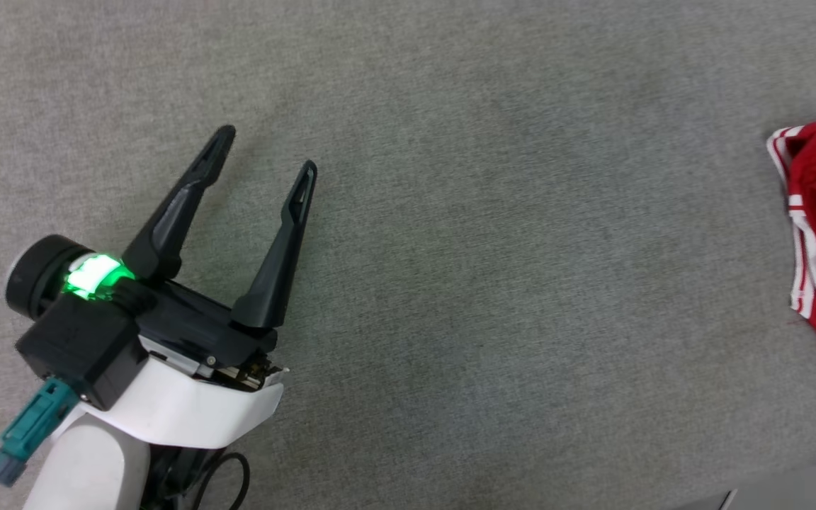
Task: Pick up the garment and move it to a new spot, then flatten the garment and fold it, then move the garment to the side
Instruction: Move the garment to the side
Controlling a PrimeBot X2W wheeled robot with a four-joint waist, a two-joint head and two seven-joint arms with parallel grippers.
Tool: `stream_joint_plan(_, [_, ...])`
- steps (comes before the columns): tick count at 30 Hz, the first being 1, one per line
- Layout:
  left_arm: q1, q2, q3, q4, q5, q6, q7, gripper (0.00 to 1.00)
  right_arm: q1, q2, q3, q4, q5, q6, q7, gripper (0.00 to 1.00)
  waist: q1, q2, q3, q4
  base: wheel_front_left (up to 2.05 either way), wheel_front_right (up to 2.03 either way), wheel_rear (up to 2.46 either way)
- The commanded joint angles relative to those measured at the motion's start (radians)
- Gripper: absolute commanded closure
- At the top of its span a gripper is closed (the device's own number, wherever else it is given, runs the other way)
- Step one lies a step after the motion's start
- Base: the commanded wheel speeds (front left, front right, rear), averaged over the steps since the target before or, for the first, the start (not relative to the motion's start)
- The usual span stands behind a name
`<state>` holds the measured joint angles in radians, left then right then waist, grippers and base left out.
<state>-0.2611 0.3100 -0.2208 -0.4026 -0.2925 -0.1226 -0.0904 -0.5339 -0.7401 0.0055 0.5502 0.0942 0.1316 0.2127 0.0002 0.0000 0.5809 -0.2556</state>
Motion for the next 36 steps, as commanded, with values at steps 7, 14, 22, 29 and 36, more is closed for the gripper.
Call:
stream_joint_plan(7, [-0.009,0.016,0.016,-0.037,-0.002,0.015,0.022,0.00,-0.063,0.067,-0.071,0.089,-0.065,-0.002,-0.042,1.00,-0.0002,0.0000,0.032,0.024,0.00,0.00,0.00])
stream_joint_plan(14, [0.003,0.013,0.011,0.004,-0.004,0.017,-0.005,0.00,-0.058,0.102,-0.131,0.108,-0.102,-0.002,-0.030,0.00,-0.0002,0.0000,-0.009,0.029,0.00,0.00,0.00])
stream_joint_plan(22, [0.052,-0.010,0.025,0.112,-0.027,0.035,-0.085,0.00,-0.091,0.147,-0.146,-0.055,-0.094,-0.002,-0.017,0.00,-0.0002,0.0000,-0.151,0.036,0.00,0.00,0.00])
stream_joint_plan(29, [0.131,-0.048,0.055,0.230,-0.065,0.055,-0.146,0.00,-0.036,0.229,-0.099,-0.306,-0.011,-0.002,0.002,0.00,-0.0002,0.0000,-0.308,0.078,0.00,0.00,0.00])
stream_joint_plan(36, [0.216,-0.083,0.068,0.299,-0.088,0.063,-0.167,0.00,0.100,0.369,-0.112,-0.554,0.066,-0.002,-0.005,0.00,-0.0002,0.0000,-0.429,0.134,0.00,0.00,0.00])
